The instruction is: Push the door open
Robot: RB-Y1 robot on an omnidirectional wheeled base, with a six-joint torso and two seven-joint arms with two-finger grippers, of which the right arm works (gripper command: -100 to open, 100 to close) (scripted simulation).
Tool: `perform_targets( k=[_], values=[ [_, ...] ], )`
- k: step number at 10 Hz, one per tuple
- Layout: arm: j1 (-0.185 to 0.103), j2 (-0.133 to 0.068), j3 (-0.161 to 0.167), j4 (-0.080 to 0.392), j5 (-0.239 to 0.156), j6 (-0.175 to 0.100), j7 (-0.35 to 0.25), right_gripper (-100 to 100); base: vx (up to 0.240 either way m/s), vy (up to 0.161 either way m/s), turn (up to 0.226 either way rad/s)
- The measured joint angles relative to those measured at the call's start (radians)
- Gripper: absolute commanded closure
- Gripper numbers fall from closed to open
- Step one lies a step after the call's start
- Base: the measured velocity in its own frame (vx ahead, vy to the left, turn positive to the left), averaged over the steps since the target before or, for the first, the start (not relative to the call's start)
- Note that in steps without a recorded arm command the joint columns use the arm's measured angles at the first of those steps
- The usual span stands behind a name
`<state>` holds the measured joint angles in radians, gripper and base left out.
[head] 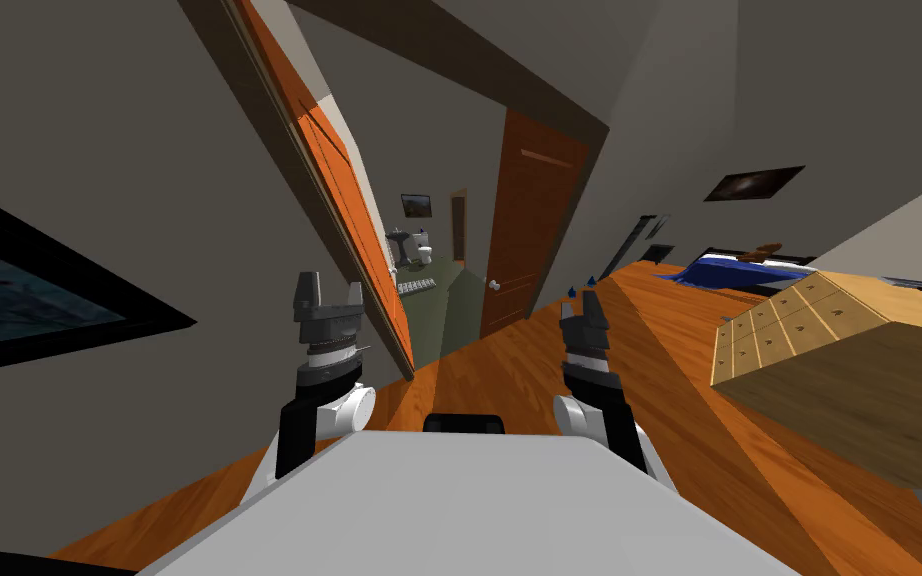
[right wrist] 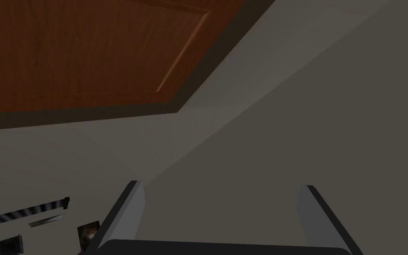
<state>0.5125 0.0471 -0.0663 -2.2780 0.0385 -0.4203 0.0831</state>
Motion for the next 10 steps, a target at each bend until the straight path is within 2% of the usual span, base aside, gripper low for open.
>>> perform_targets(
  k=[3,5,7,9,10],
  values=[
    [-0.026,-0.021,-0.003,0.057,0.017,-0.011,0.035,-100,0.094,-0.042,0.011],
    [-0.045,-0.030,0.005,0.108,0.037,-0.026,0.073,-100,0.109,-0.053,0.015],
    [-0.051,-0.044,0.007,0.150,0.052,-0.045,0.105,-100,0.100,-0.055,0.008],
    [-0.076,-0.052,0.011,0.201,0.071,-0.056,0.142,-100,0.092,-0.053,0.015],
    [-0.077,-0.056,0.014,0.222,0.079,-0.065,0.160,-100,0.091,-0.038,0.006]
  ],
)
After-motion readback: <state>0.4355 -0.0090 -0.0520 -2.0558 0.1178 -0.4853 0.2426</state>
